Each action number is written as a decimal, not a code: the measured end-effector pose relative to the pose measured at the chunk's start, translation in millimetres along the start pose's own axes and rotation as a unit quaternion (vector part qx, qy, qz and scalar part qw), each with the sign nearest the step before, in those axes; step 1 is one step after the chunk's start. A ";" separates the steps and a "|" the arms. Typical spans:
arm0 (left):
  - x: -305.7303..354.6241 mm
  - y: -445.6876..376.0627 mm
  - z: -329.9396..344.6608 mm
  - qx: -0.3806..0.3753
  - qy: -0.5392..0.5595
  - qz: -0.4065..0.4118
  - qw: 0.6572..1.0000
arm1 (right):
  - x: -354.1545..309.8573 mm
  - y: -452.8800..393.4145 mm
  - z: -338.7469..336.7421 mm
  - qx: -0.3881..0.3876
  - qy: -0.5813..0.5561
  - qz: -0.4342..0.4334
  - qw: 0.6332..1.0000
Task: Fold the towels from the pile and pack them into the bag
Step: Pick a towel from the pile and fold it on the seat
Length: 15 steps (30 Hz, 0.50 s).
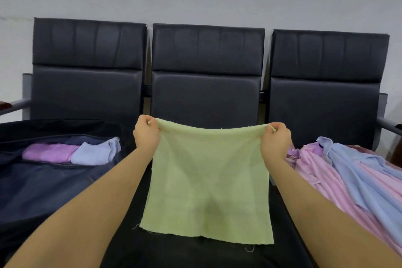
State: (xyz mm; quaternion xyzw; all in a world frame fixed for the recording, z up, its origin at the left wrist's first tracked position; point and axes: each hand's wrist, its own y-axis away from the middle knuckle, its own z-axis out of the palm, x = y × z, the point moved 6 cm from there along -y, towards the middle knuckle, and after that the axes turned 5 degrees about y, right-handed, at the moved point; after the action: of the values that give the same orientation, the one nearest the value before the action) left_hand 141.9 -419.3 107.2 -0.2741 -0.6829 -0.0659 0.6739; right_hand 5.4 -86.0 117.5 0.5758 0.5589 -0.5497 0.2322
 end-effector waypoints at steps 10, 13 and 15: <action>79.3 -14.9 13.1 0.039 0.132 0.112 0.984 | -63.3 -22.6 3.1 0.039 -0.161 -0.128 0.978; 83.4 1.1 -2.2 0.060 0.152 0.123 0.979 | -64.9 -14.9 -5.9 0.039 -0.185 -0.142 0.972; 73.5 17.9 -12.7 0.065 0.136 0.117 0.982 | -55.5 -4.5 -9.1 0.031 -0.181 -0.131 0.974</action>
State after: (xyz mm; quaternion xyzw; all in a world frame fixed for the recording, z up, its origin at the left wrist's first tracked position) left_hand 165.7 -389.1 173.6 -0.2958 -0.5510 0.0215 0.7800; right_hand 17.4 -98.3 171.2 0.3951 0.5609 -0.6875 0.2380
